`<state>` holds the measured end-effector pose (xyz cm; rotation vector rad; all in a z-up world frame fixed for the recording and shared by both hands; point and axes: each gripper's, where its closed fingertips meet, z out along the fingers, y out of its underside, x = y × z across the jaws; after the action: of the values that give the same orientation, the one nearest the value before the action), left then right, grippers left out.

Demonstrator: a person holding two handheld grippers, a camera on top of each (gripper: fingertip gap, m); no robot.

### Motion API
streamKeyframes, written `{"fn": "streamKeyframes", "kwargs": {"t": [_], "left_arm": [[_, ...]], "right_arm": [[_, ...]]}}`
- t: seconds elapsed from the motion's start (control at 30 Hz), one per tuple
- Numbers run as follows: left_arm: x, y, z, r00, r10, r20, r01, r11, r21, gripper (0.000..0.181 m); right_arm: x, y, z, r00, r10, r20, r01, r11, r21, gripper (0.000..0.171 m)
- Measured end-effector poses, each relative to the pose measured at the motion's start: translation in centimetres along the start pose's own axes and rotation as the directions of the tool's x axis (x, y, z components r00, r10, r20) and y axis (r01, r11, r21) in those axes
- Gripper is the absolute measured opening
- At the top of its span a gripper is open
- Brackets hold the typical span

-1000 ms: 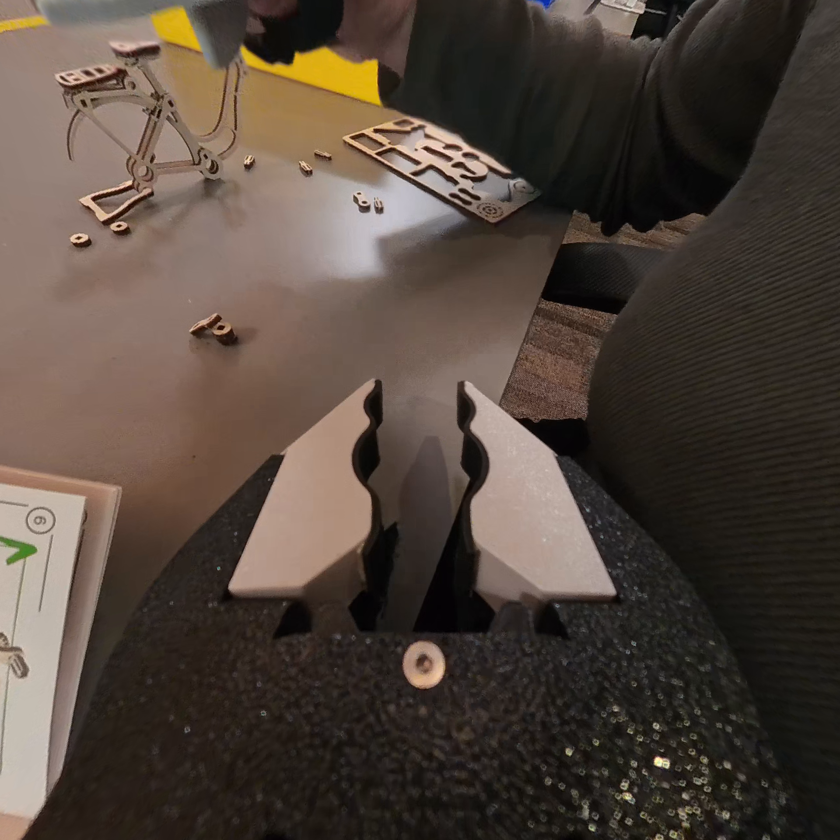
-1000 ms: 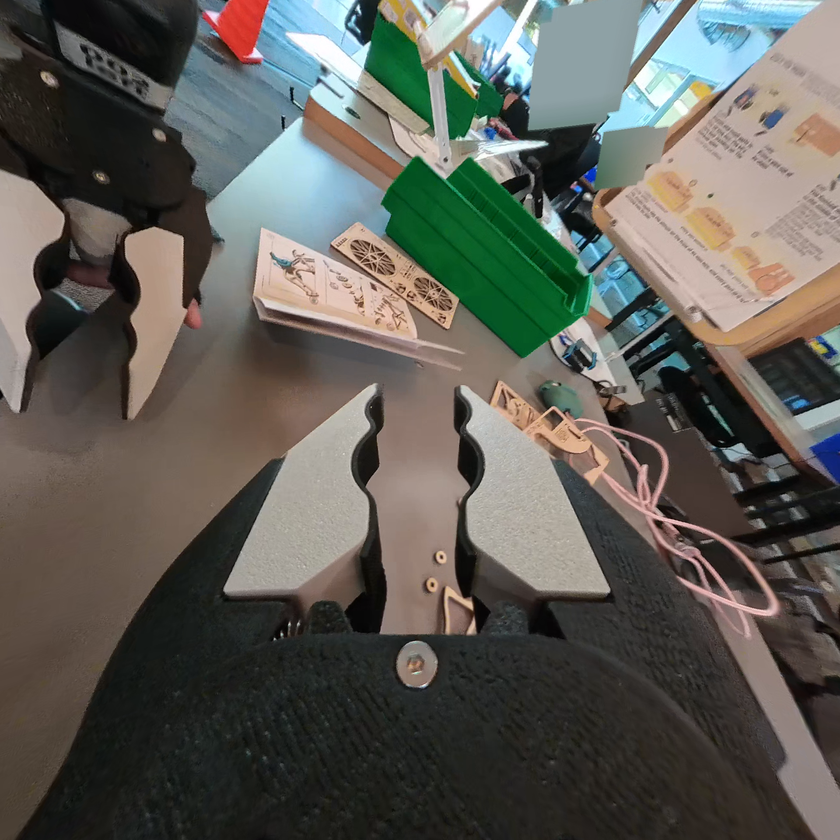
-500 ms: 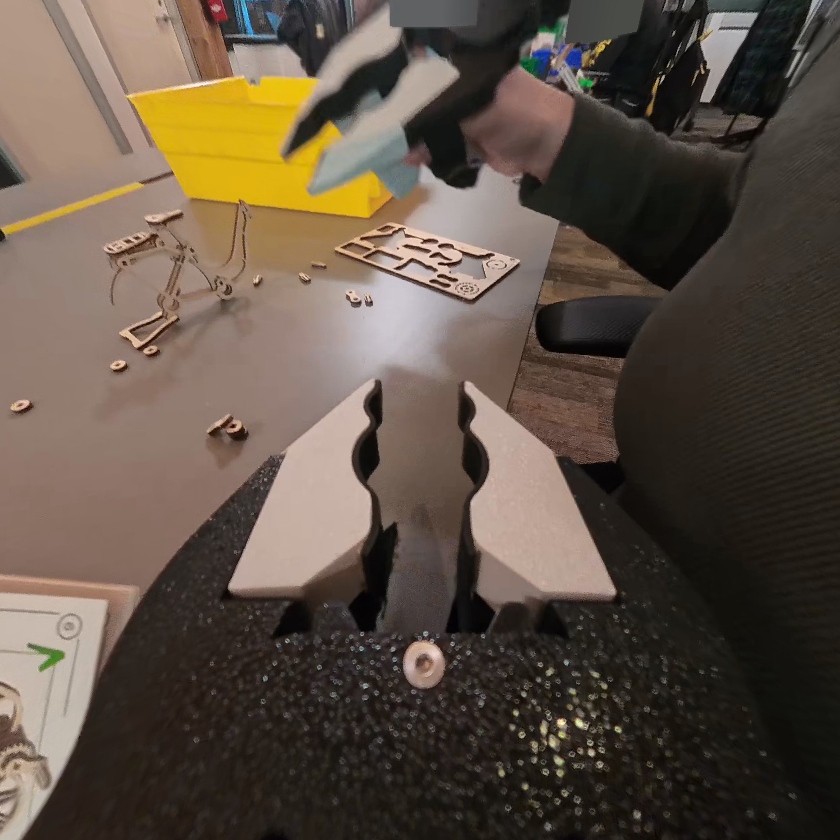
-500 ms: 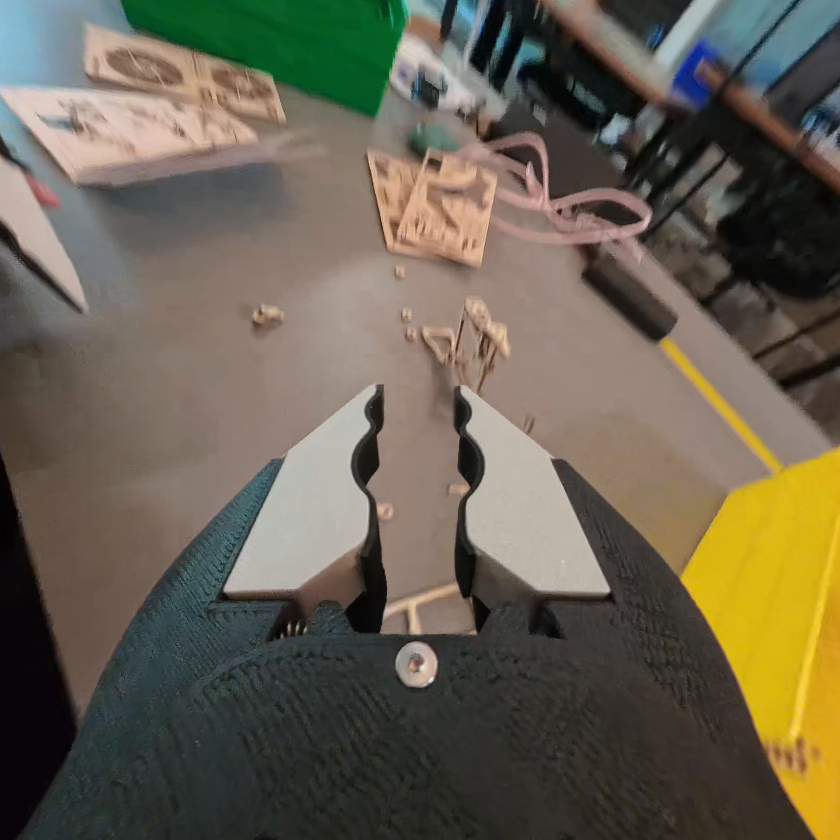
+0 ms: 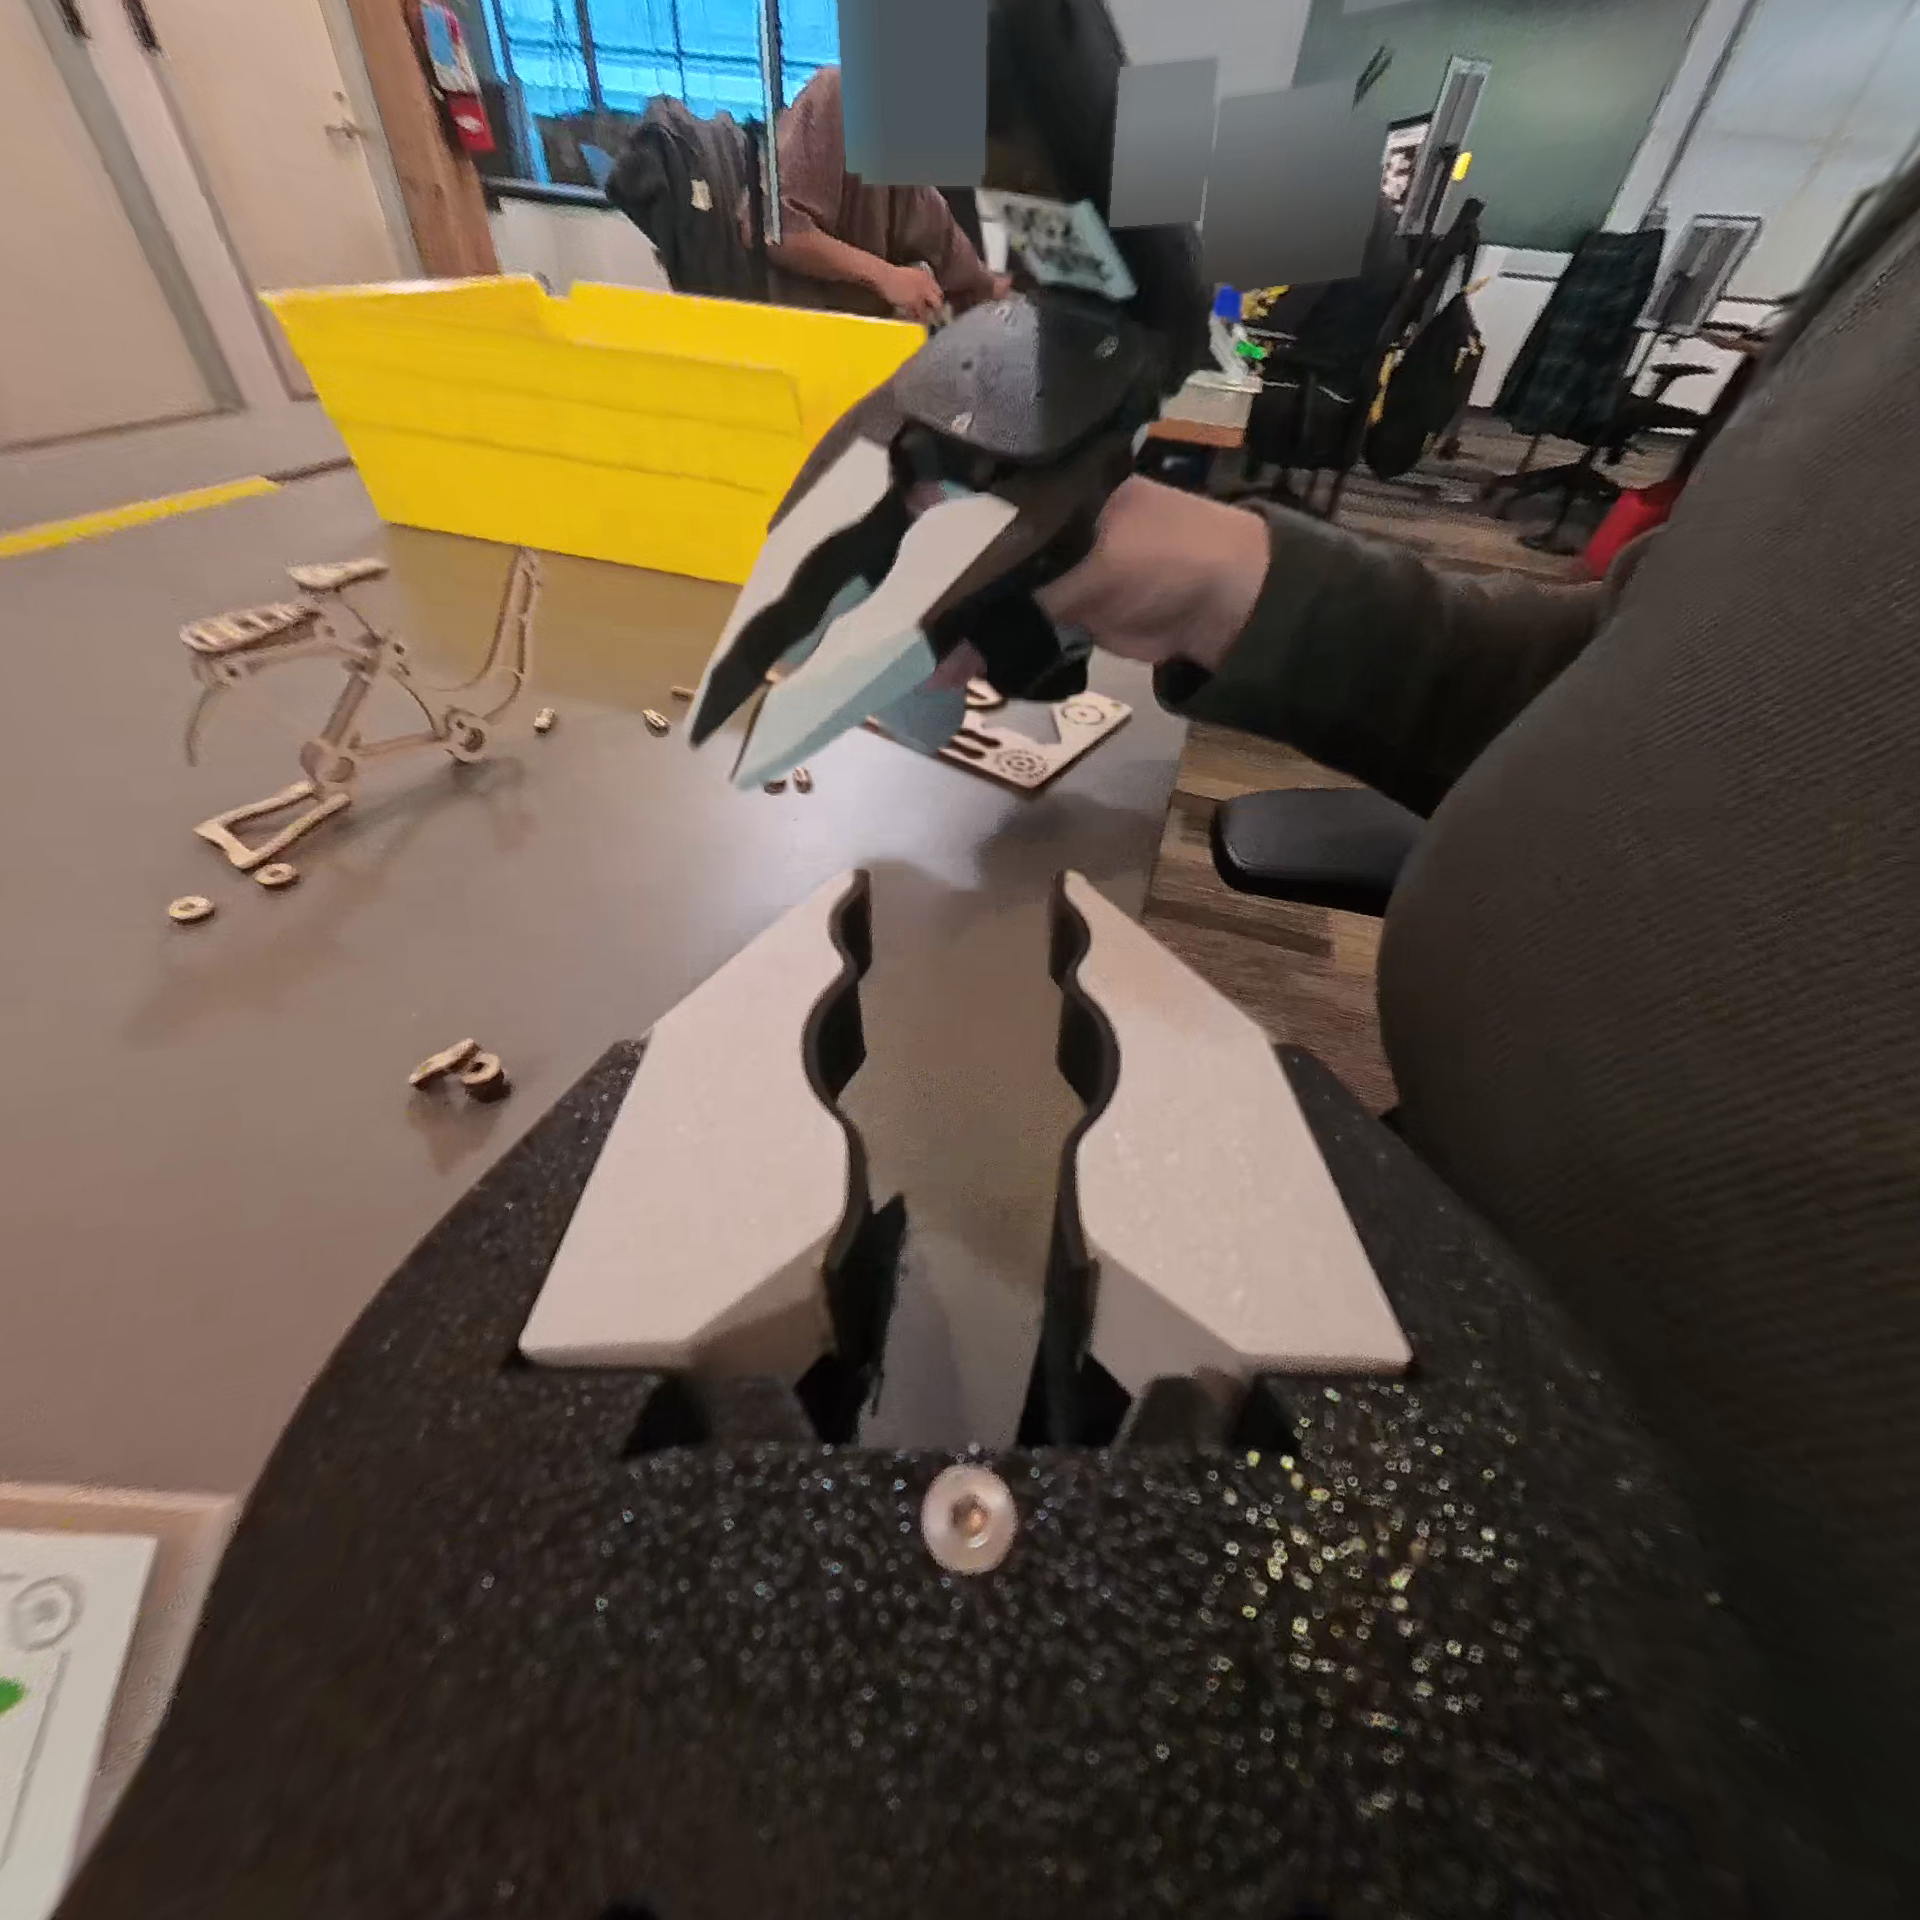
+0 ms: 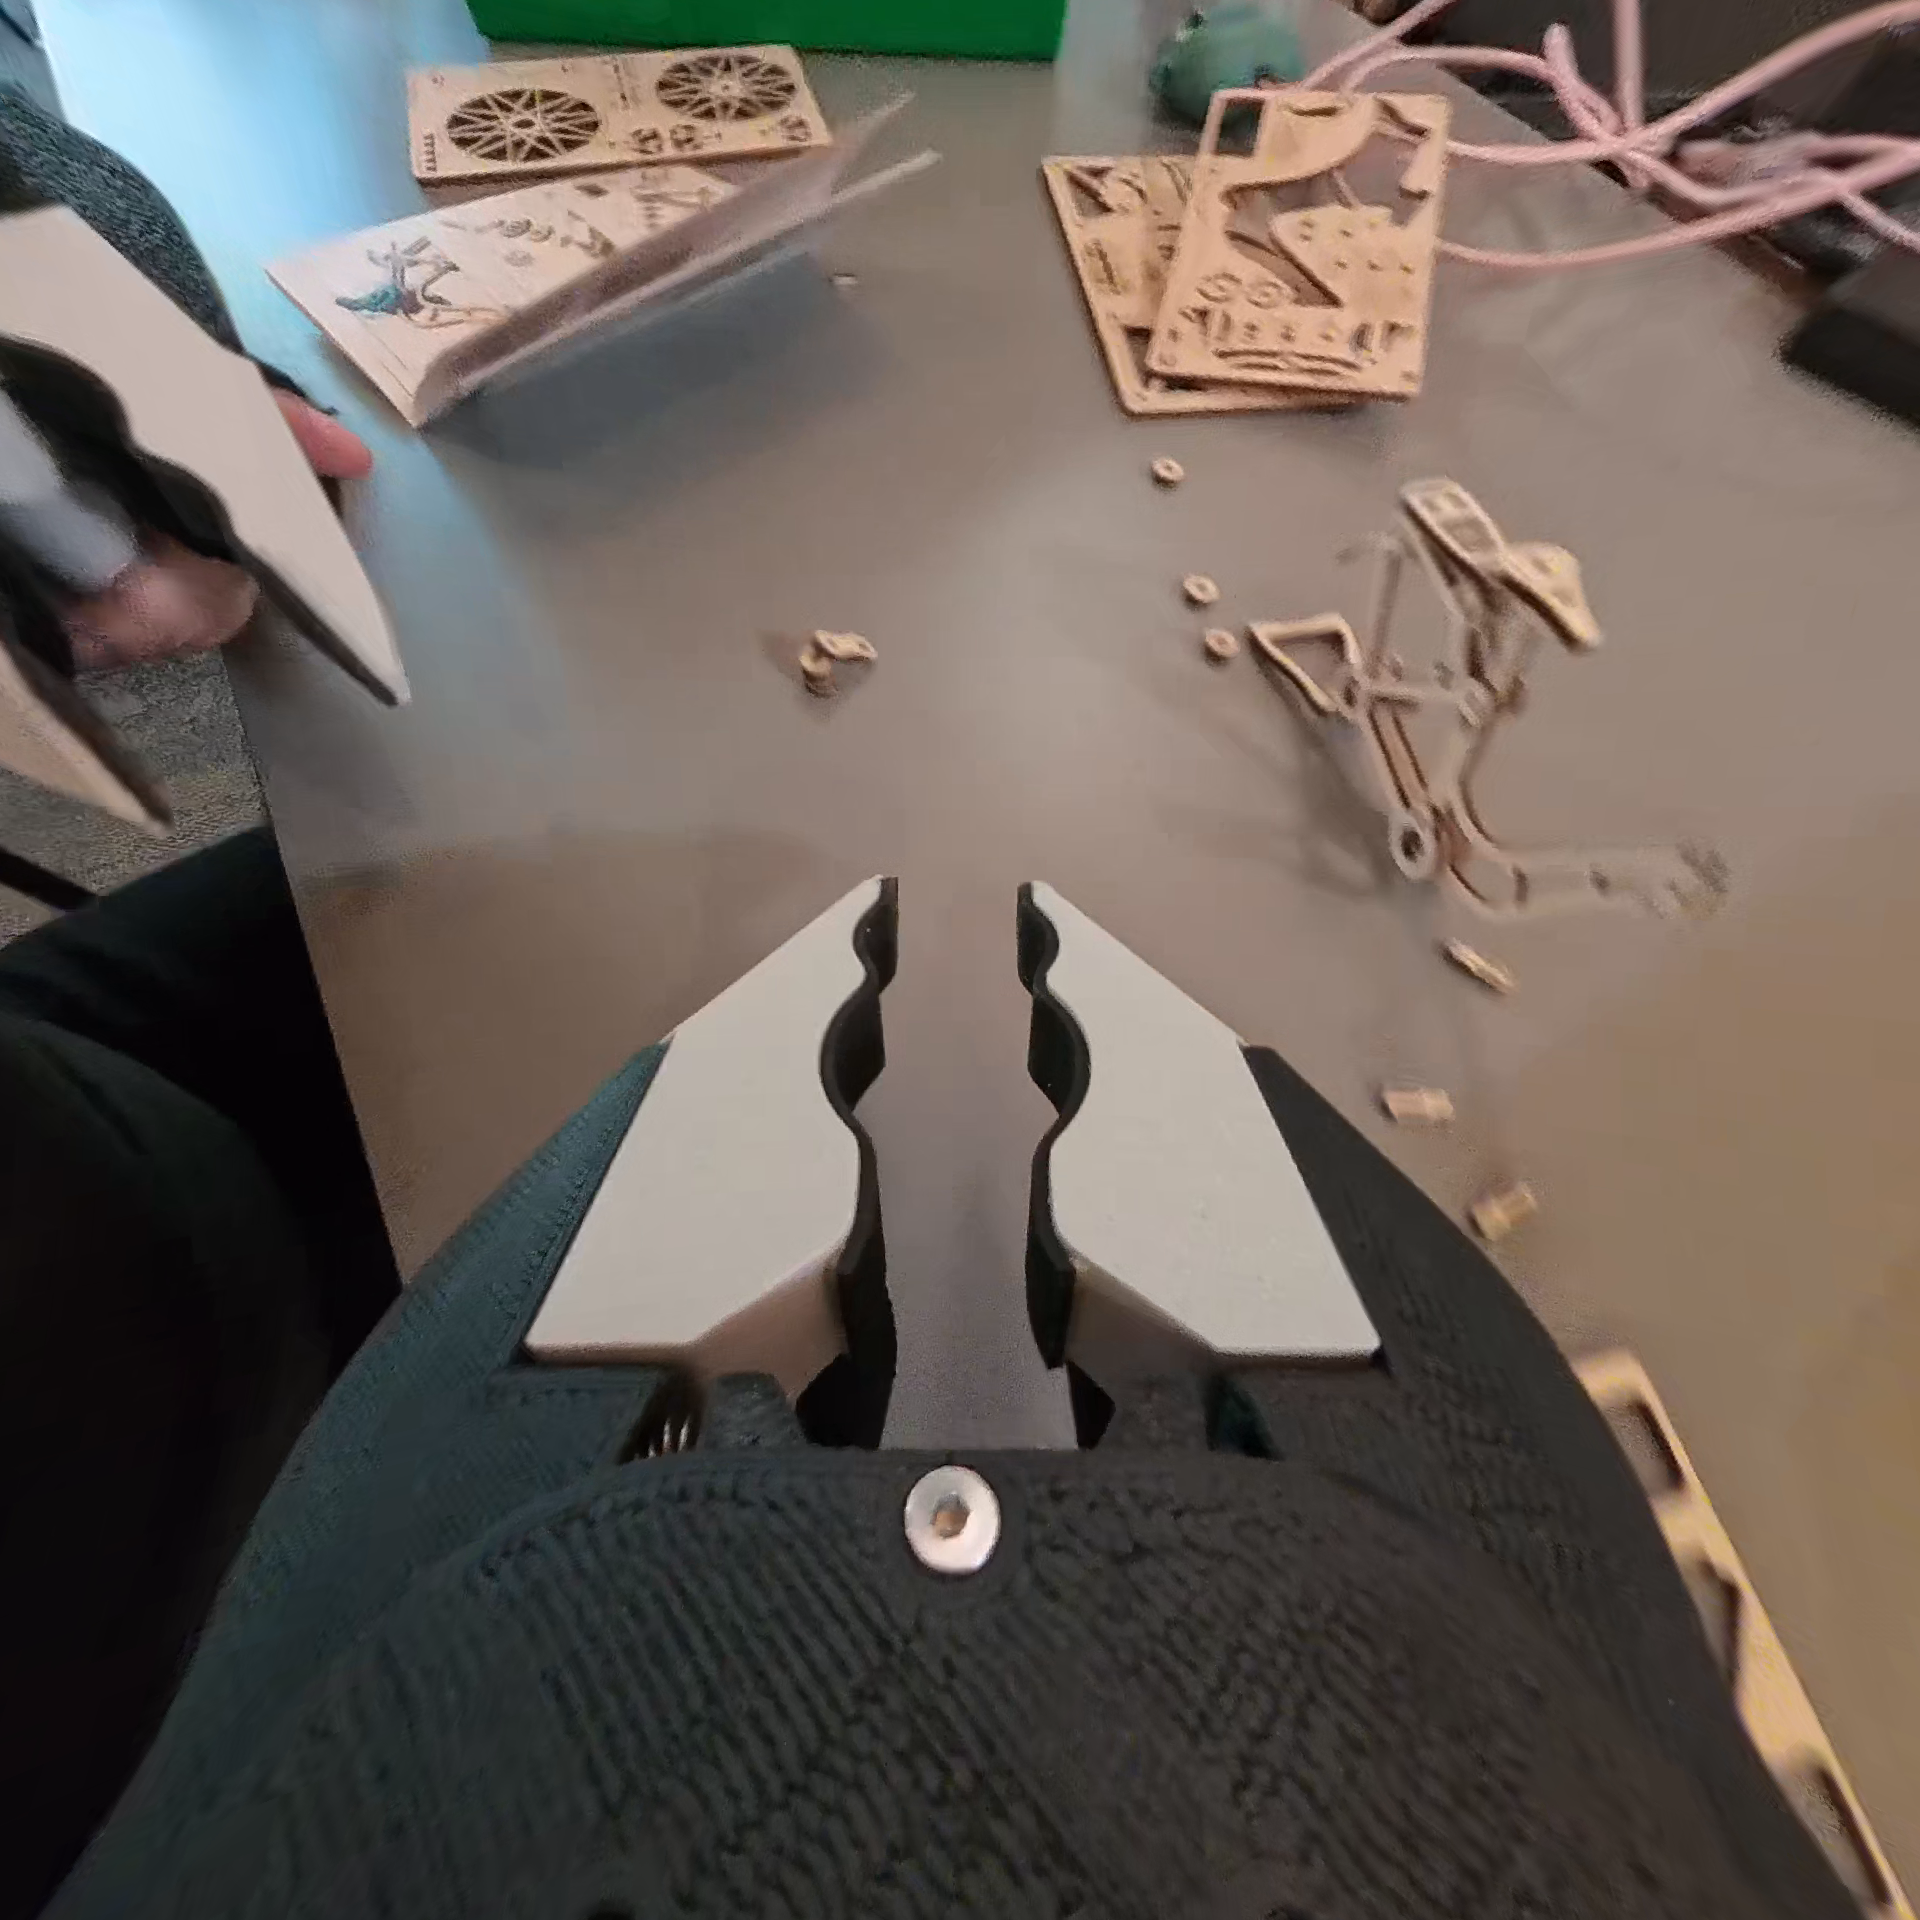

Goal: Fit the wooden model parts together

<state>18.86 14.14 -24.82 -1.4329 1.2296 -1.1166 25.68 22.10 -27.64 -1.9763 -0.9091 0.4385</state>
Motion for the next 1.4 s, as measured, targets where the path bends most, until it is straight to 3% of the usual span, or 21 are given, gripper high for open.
{"fn": "streamKeyframes", "kwargs": {"t": [0.27, 0.37, 0.5, 0.67, 0.87, 1.1, 1.27, 1.4], "left_arm": [[-0.8, -1.3, -3.0, 0.971, 0.16, 0.179, -0.159, 0.987, -0.019, 0.029], [-1.0, -1.3, -3.8, 0.963, 0.167, 0.211, -0.169, 0.986, -0.011, 0.028], [-1.2, -0.6, -4.1, 0.96, 0.177, 0.217, -0.178, 0.984, -0.015, 0.027], [-1.1, 0.3, -4.3, 0.968, 0.187, 0.167, -0.184, 0.982, -0.032, 0.026], [-1.1, 0.3, -4.8, 0.976, 0.192, 0.098, -0.19, 0.981, -0.027, 0.026], [-1.4, 0.6, -5.6, 0.982, 0.182, 0.054, -0.181, 0.983, -0.017, 0.026], [-1.7, 0.3, -5.3, 0.983, 0.179, 0.045, -0.179, 0.984, -0.008, 0.026], [-2.7, 0.0, -4.2, 0.98, 0.177, 0.092, -0.174, 0.984, -0.042, 0.023]], "right_arm": [[-2.5, -3.0, 6.0, 0.994, -0.048, 0.094, 0.051, 0.998, -0.034, 0.021], [-2.5, -3.3, 7.0, 0.985, 0.104, 0.138, -0.1, 0.994, -0.034, 0.021], [-3.4, -3.5, 7.9, 0.91, 0.334, 0.244, -0.329, 0.942, -0.064, 0.022], [-3.1, -2.8, 8.6, 0.911, 0.375, 0.171, -0.363, 0.926, -0.101, 0.023], [-2.7, -2.4, 9.5, 0.938, 0.342, 0.053, -0.332, 0.932, -0.142, 0.02], [-2.8, -2.5, 9.8, 0.948, 0.319, 0.018, -0.313, 0.938, -0.15, 0.01], [-2.3, -3.5, 8.7, 0.971, 0.238, 0.018, -0.236, 0.968, -0.089, 0.007], [-3.6, -5.2, 5.7, 0.989, 0.034, 0.141, -0.042, 0.998, 0.056, 0.007]]}}
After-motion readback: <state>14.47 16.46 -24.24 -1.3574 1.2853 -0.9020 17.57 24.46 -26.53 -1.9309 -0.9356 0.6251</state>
